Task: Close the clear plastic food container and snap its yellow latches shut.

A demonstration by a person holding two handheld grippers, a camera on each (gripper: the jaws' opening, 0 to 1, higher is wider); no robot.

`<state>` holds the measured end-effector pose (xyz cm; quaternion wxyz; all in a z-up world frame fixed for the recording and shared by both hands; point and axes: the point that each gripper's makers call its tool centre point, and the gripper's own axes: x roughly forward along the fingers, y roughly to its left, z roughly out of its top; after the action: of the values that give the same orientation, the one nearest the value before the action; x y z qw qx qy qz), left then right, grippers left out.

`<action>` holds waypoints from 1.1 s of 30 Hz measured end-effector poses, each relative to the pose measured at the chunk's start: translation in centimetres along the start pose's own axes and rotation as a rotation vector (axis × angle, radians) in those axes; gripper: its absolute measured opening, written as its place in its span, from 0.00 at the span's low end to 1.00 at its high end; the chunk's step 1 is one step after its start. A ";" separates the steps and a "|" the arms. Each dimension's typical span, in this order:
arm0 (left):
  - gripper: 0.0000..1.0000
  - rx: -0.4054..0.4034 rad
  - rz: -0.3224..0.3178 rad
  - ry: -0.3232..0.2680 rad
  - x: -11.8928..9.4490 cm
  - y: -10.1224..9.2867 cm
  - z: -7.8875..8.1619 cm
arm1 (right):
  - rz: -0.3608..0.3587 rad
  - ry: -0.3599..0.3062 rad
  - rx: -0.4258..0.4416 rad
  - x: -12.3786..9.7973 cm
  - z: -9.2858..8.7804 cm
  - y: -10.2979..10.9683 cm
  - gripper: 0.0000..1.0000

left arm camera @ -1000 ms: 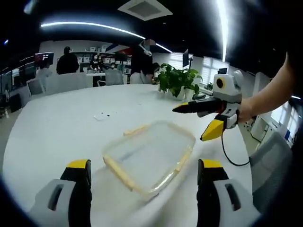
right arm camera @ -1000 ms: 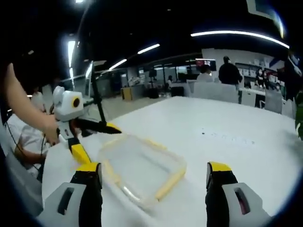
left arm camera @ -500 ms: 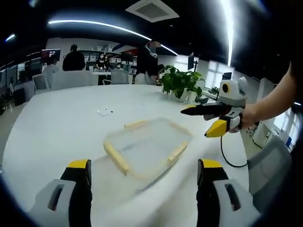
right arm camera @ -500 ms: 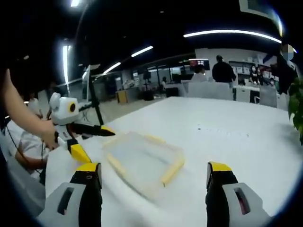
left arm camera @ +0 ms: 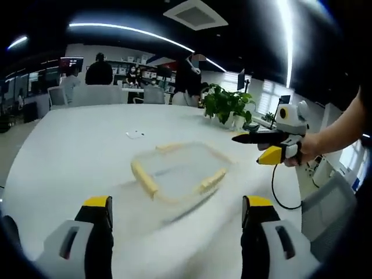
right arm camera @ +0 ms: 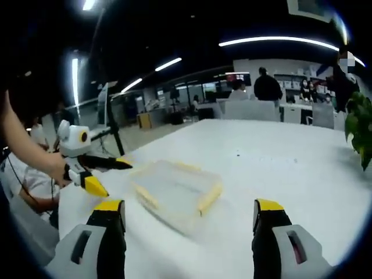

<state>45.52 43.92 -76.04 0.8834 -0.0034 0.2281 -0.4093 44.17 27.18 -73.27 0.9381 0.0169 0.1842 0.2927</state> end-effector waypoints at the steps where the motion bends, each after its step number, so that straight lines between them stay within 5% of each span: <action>1: 0.92 -0.001 0.003 -0.001 -0.1 0.0 -0.1 | -0.002 0.002 0.003 -0.1 -0.1 0.0 0.92; 13: 0.92 -0.073 0.058 -0.012 -2.2 0.7 -1.8 | -0.018 0.009 0.016 -1.2 -1.1 0.6 0.91; 33: 0.91 -0.106 0.090 -0.040 -5.0 -0.4 -2.5 | -0.054 -0.002 0.037 -4.7 -1.9 0.8 0.91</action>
<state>41.43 47.76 -76.24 0.9039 -0.0482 0.2318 -0.3561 39.50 25.12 -73.38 0.9454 0.0295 0.1891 0.2638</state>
